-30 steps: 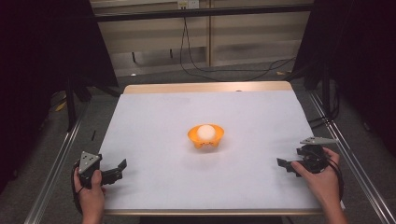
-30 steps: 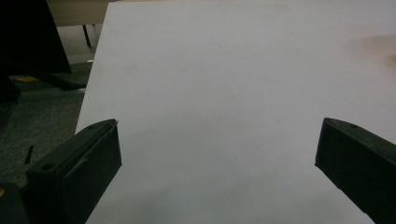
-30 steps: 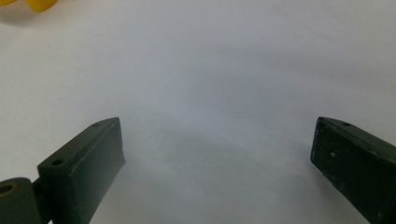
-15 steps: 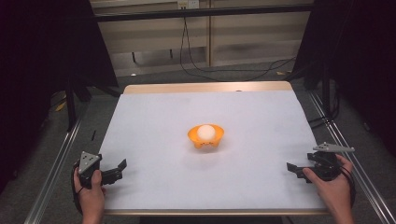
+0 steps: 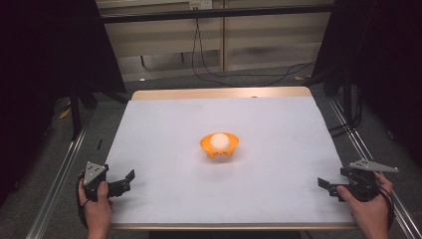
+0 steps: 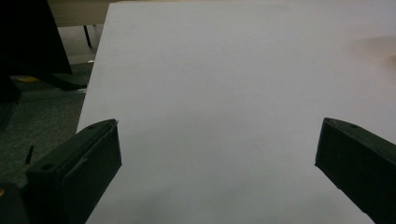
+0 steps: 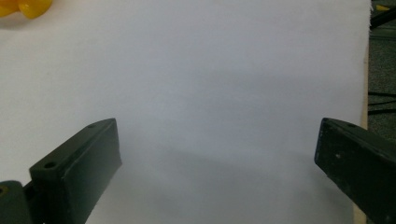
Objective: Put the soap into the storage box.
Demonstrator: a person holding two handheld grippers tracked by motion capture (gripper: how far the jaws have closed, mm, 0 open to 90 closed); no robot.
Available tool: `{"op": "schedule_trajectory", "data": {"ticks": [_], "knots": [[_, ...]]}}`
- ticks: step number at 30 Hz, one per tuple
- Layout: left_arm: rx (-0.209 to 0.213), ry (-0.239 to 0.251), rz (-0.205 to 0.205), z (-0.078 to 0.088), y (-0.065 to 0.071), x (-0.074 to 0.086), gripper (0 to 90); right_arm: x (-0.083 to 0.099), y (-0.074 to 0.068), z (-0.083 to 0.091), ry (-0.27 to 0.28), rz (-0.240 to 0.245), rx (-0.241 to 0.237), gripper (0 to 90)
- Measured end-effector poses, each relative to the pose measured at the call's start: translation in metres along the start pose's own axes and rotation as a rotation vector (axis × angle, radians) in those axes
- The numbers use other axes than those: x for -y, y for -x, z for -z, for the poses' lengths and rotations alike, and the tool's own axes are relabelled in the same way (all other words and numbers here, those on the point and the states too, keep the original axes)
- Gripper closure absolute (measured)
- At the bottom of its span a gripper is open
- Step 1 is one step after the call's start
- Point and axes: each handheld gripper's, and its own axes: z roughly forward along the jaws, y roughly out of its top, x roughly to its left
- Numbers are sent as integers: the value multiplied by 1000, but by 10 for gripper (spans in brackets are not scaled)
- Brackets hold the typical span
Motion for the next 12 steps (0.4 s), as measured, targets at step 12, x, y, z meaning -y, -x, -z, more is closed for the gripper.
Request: {"op": "schedule_trajectory", "data": {"ticks": [12], "knots": [[-5, 5, 13, 0, 0, 0, 1, 11, 8, 14, 75, -18, 11, 6]]}}
